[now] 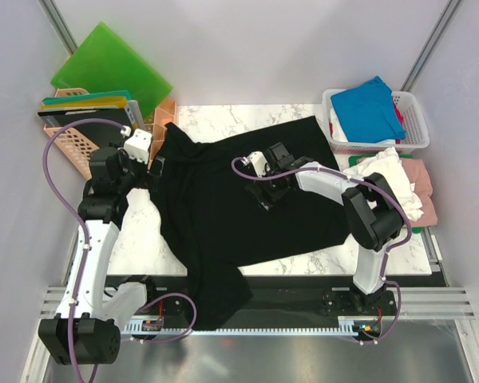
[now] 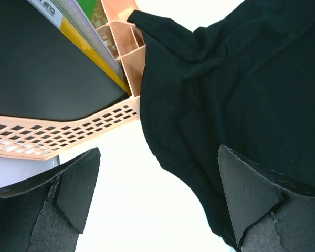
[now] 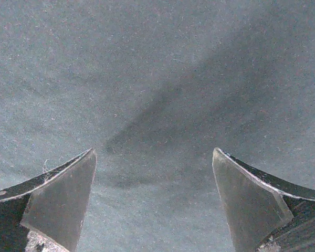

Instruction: Fold and stack the t-shirts

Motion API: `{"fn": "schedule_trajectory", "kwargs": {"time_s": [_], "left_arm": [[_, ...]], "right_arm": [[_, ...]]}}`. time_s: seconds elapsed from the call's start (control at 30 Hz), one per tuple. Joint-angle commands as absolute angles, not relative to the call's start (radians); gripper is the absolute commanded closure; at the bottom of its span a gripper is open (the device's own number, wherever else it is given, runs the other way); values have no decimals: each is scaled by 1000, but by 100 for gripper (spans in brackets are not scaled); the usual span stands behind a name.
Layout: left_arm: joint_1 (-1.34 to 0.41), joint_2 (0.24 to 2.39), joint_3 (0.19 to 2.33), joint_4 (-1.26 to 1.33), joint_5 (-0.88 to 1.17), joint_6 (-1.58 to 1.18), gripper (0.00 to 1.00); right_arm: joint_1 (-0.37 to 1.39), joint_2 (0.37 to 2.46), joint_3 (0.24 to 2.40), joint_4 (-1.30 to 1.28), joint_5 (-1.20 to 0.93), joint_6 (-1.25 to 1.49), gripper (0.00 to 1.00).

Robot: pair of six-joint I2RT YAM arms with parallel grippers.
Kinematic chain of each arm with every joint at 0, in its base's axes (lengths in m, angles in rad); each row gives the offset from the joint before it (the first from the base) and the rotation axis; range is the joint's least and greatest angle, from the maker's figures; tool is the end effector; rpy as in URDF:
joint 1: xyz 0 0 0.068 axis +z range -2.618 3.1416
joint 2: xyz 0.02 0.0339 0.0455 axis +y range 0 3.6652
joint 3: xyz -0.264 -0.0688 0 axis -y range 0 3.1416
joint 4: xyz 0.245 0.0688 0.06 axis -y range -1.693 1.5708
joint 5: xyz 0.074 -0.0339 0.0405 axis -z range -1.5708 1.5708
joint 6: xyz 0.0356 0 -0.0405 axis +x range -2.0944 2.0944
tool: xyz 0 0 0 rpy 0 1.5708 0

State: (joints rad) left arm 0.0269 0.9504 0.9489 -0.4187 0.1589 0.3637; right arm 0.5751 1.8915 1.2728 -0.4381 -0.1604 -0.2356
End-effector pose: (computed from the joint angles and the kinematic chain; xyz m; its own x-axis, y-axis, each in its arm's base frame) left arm 0.2113 0.0001 0.3434 -0.3392 0.3423 -0.8762 0.2552 0.9300 0.2645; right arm 0.3252 0.2176 0.1758 -0.5698 -0.6439 -0.5105 -0.7567 0.6534 0.0205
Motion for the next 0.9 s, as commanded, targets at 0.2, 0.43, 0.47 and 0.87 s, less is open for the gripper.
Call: {"fn": "schedule_trajectory", "kwargs": {"time_s": [0.2,0.43,0.47,0.87], "left_arm": [[32,917,891,-413,146,394,0],[32,923,900,-416,172,387,0],[31,925,900,-419,179,388,0],[31,937,896,-436,146,413,0]], "right_arm": [[624,1709,1195,-436,-90,-324,2],[759,1606,1108,-547,-109,-466,2],[787,1586,1092,-543,-98,-477,2],[1002,1721,1204,-419,-87,-479,2]]}}
